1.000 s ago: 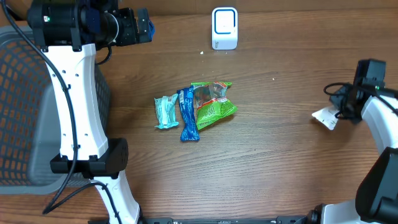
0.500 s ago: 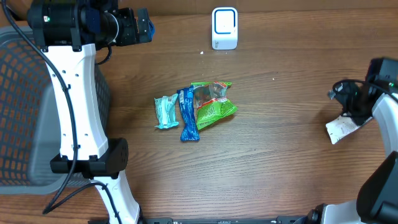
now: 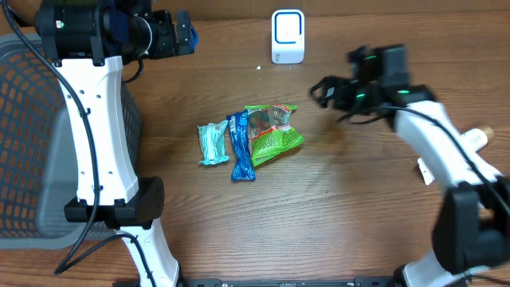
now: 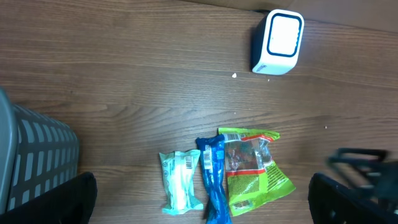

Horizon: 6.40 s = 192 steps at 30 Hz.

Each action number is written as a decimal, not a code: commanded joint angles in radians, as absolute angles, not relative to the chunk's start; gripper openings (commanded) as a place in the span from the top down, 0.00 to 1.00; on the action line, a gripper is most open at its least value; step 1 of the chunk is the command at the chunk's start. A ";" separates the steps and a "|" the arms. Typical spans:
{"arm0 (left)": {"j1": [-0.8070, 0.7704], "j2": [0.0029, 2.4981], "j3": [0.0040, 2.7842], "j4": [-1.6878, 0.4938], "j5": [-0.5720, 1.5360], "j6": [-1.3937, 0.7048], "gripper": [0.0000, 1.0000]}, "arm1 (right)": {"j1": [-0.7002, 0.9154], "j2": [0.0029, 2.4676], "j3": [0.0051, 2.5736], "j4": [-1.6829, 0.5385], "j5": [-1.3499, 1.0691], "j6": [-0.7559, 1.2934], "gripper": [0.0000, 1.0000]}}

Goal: Scan the item barcode
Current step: 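Reach the right gripper to the green snack bag and grasp it, then lift the green bag and carry it to the scanner, then hold the green bag in front of the scanner with the right gripper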

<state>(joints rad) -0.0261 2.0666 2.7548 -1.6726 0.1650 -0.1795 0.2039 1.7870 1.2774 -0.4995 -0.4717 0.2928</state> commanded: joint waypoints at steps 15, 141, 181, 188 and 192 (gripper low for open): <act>-0.033 2.048 2.755 -1.672 0.173 -0.168 0.00 | 0.446 2.055 1.282 -0.414 -0.401 0.673 0.11; -0.033 2.048 2.755 -1.672 0.173 -0.168 0.00 | 0.492 2.276 1.654 0.367 0.793 -1.322 0.96; -0.033 2.048 2.755 -1.672 0.173 -0.168 0.00 | 0.524 2.301 1.654 0.388 0.890 -1.444 0.96; -0.033 2.048 2.755 -1.672 0.173 -0.168 0.01 | 0.535 2.301 1.654 0.430 0.836 -1.445 0.96; -0.033 2.048 2.755 -1.672 0.173 -0.168 0.00 | 0.535 2.301 1.654 0.445 0.836 -1.449 0.96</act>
